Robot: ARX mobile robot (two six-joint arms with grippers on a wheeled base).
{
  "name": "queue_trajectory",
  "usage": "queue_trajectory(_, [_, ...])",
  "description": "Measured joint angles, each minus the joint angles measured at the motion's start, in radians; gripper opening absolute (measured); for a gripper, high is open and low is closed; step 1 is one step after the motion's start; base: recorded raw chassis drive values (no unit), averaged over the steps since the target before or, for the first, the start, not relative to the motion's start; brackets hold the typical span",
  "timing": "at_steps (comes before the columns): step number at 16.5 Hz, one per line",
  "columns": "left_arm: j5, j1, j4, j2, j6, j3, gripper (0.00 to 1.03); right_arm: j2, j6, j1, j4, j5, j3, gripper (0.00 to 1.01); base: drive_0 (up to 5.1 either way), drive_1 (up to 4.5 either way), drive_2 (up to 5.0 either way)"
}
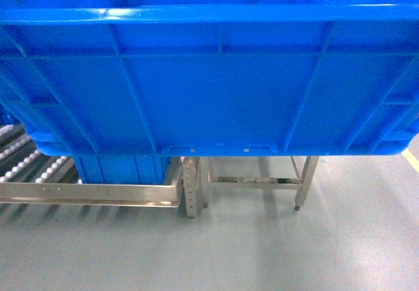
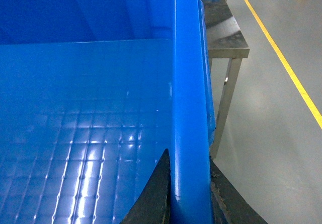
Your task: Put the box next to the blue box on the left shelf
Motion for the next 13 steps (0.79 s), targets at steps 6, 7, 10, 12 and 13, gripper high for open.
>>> queue_trajectory(6, [0.000, 0.000, -0.006, 0.000, -0.001, 0.000, 0.11, 0.000, -0.001, 0.000, 0.000, 0.000, 0.000, 0.09, -4.9, 1.97, 2.9])
queue_trajectory(7, [0.000, 0.000, -0.006, 0.000, -0.001, 0.000, 0.11, 0.000, 0.000, 0.000, -0.003, 0.001, 0.000, 0.09, -5.0, 2.40, 2.4])
queue_trajectory(10, [0.000, 0.000, -0.005, 0.000, -0.002, 0.000, 0.11, 0.000, -0.001, 0.000, 0.000, 0.000, 0.000, 0.09, -4.8, 2.48, 2.5])
queue_trajectory(12, [-0.001, 0.000, -0.006, 0.000, -0.001, 0.000, 0.11, 0.000, 0.000, 0.000, -0.002, -0.001, 0.000, 0.09, -4.9, 2.43, 2.4])
queue_trajectory(13, [-0.001, 0.000, -0.006, 0.000, -0.001, 0.000, 0.11, 0.000, 0.000, 0.000, -0.002, -0.001, 0.000, 0.09, -4.9, 2.43, 2.4])
